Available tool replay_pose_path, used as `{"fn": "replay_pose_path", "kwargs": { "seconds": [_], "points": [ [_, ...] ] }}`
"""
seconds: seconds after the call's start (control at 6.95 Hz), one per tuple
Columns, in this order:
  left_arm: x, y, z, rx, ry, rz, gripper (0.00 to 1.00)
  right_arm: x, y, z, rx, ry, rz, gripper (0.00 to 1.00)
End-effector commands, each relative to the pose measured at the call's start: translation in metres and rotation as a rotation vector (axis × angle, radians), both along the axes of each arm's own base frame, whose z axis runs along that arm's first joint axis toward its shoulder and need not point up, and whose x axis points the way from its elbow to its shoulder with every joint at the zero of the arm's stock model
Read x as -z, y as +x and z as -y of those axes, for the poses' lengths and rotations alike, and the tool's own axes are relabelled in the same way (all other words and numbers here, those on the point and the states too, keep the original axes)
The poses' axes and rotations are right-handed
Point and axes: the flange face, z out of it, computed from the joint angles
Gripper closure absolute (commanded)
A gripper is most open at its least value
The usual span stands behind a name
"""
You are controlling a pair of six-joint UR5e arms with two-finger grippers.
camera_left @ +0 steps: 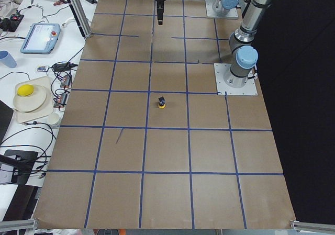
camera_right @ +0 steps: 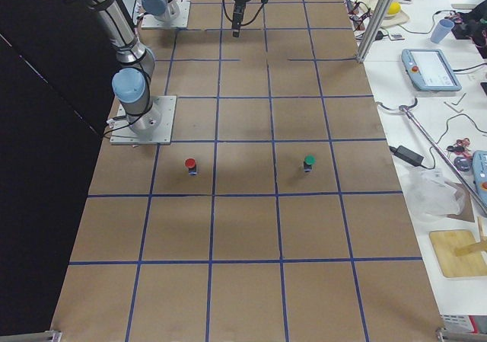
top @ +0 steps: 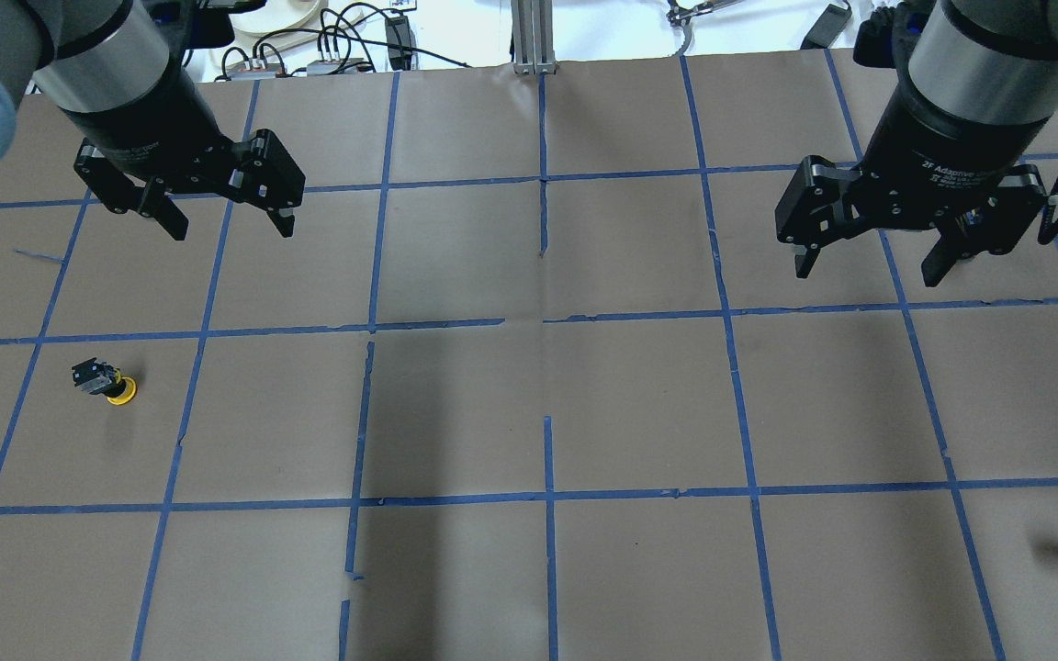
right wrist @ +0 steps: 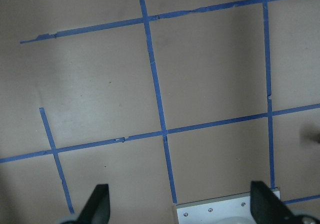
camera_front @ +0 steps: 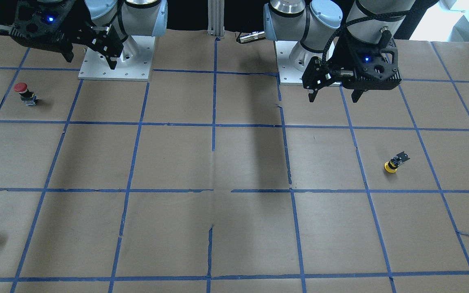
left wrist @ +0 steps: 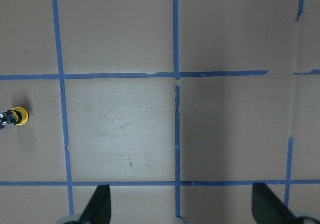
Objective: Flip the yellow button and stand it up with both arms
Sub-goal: 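Move the left gripper down toward the yellow button lying on its side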
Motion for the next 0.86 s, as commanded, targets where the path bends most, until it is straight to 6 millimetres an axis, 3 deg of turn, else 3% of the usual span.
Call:
{"fn": "replay_pose_path", "kwargs": {
  "seconds": [0.0, 0.14, 0.29, 0.58, 0.72],
  "points": [
    [0.001, 0.004, 0.003, -0.010, -0.002, -0.002, 0.06, 0.000, 0.000, 0.000, 0.002, 0.001, -0.001, 0.00],
    [0.004, 0.026, 0.008, -0.032, 0.006, 0.001, 0.06, 0.000, 0.001, 0.000, 0.000, 0.001, -0.001, 0.00],
    [0.016, 0.065, 0.012, -0.061, 0.031, -0.005, 0.06, 0.000, 0.000, 0.000, 0.002, 0.001, -0.001, 0.00],
    [0.070, 0.164, 0.012, -0.042, 0.056, -0.027, 0.05, 0.000, 0.001, 0.000, 0.002, -0.002, 0.006, 0.00],
    [0.118, 0.208, 0.020, 0.001, 0.031, -0.018, 0.03, 0.000, 0.001, 0.000, 0.002, -0.002, 0.007, 0.00]
  ]
}}
